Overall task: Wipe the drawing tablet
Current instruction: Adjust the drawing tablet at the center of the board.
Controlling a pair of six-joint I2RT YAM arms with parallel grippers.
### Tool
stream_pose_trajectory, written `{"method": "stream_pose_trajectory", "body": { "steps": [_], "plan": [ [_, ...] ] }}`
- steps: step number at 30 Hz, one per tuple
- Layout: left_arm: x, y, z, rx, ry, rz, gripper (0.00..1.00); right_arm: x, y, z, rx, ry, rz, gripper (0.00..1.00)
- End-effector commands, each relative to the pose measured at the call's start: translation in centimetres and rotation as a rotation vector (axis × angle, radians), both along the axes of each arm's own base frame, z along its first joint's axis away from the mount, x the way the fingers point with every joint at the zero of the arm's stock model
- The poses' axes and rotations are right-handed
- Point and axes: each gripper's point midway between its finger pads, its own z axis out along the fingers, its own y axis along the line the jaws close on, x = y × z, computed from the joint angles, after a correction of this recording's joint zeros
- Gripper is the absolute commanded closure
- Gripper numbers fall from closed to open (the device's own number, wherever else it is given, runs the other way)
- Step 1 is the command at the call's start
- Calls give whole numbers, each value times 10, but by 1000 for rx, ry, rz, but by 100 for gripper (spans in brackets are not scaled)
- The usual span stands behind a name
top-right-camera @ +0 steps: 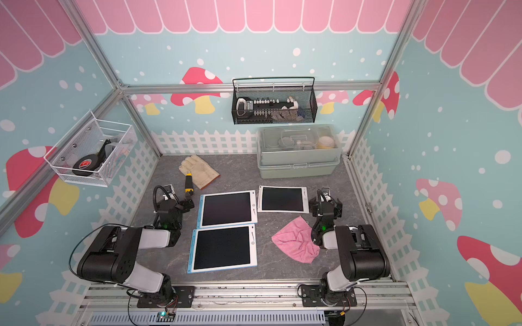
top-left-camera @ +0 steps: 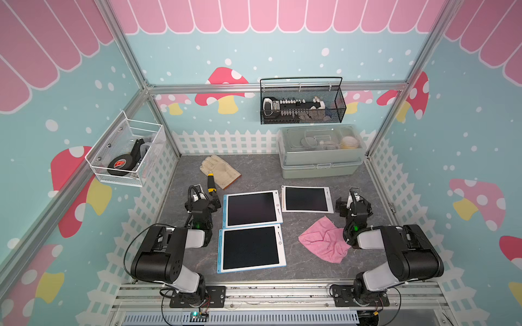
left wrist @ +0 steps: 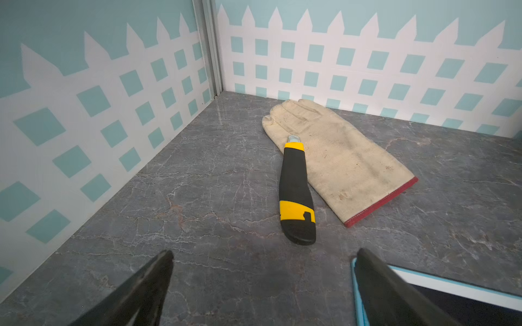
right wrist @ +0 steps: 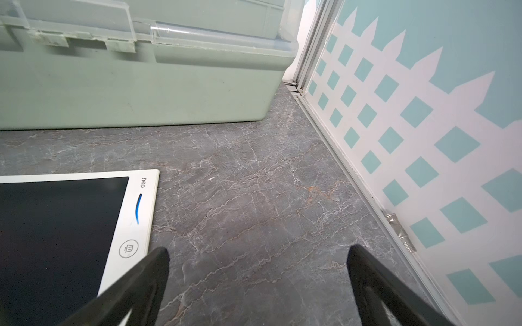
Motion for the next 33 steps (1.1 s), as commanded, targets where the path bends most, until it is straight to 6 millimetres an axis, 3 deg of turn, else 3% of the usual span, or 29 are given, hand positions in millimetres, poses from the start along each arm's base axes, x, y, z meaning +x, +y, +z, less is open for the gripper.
{"method": "stream_pose_trajectory", "body": {
  "steps": [1,22,25,27,29,31,33],
  "plan": [
    [6,-1,12,13,-37,-4,0,4,-1,11,6,-38,-4,1],
    [6,-1,12,13,-37,-5,1,4,-1,10,6,-37,-4,1],
    [5,-4,18,33,-50,-5,1,4,-1,18,-6,-33,-10,1],
    [3,-9,40,91,-20,39,1,6,0,39,-50,9,-48,1],
    [2,-13,76,93,-24,80,1,15,2,82,-37,-16,-76,1],
    [3,-26,127,32,-111,74,1,30,10,158,12,-157,-71,1],
    [-2,-42,193,34,-212,110,1,40,18,243,133,-254,-81,1]
  ]
}}
